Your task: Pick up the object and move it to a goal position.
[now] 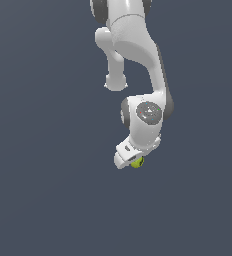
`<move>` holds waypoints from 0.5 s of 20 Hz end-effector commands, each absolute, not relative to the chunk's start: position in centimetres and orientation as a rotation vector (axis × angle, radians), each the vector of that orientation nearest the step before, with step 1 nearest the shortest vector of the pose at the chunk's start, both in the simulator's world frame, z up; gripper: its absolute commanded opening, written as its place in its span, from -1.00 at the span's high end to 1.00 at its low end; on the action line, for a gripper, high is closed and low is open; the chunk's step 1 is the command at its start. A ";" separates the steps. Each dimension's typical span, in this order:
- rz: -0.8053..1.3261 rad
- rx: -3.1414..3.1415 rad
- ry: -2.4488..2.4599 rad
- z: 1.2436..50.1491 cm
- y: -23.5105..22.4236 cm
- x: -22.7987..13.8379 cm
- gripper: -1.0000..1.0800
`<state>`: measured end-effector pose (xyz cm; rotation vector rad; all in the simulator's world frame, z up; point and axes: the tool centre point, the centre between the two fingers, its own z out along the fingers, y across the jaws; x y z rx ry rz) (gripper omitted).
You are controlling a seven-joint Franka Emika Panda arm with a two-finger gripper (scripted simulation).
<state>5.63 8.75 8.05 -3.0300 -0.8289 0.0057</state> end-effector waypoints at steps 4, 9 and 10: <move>0.001 -3.030 -0.831 13.0 11.1 6.1 1.00; 0.001 -3.030 -0.831 18.1 13.5 6.6 1.00; 0.001 -3.030 -0.831 19.1 14.0 6.7 1.00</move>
